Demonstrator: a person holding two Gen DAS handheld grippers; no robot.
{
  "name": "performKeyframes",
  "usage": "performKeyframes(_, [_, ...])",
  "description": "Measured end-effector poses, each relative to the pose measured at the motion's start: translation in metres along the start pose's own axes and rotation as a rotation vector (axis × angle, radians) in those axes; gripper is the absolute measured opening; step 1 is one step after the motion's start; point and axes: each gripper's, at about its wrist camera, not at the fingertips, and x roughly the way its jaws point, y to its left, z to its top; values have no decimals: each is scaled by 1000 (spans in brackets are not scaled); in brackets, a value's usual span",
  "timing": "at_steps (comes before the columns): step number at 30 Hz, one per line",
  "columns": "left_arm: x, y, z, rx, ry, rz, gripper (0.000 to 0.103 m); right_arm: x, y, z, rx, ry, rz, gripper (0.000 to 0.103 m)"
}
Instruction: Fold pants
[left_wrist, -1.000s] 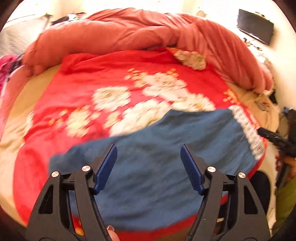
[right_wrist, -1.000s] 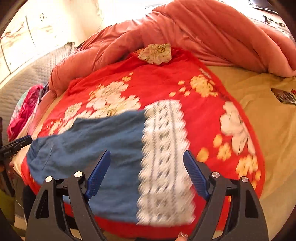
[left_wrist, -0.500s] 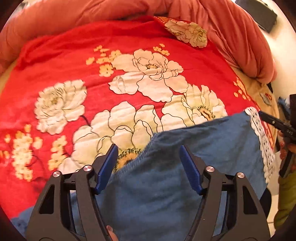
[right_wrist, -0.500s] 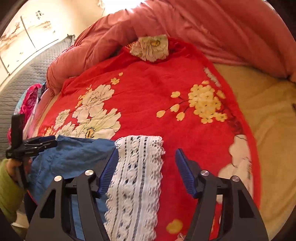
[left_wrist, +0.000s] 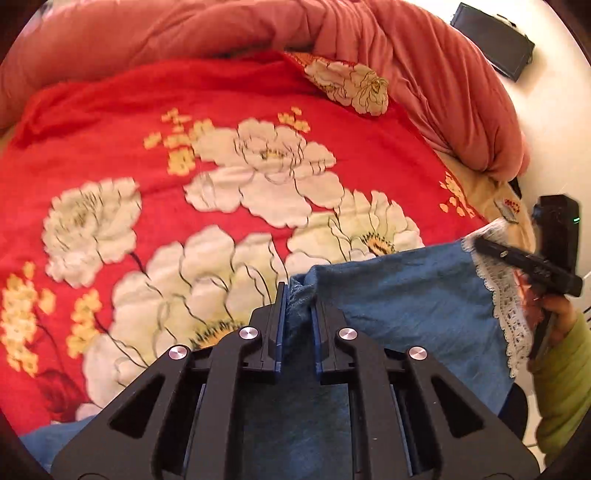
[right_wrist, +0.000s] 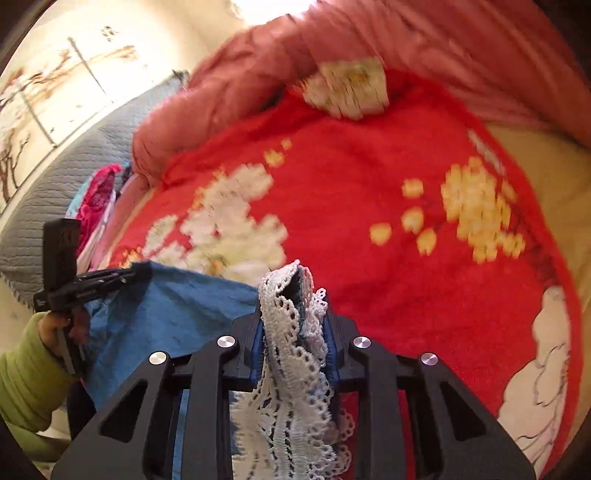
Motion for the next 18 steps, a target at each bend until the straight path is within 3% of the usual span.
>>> performKeyframes(4, [14,-1,2,8,-1,56,6,-1,2,14,-29,-26,-57,24])
performKeyframes(7, [25,-3,-2,46,7,122,7,20,1,14,-99,48,-167,24])
performKeyframes(11, [34,1,-7,51,19,147,11,36,0,4,-143,93,-234,27])
performKeyframes(15, [35,3,-9,49,12,146,14,31,-4,5,-136,70,-302,50])
performKeyframes(18, [30,10,-11,17,-5,138,24,20,-5,6,-123,52,-357,63])
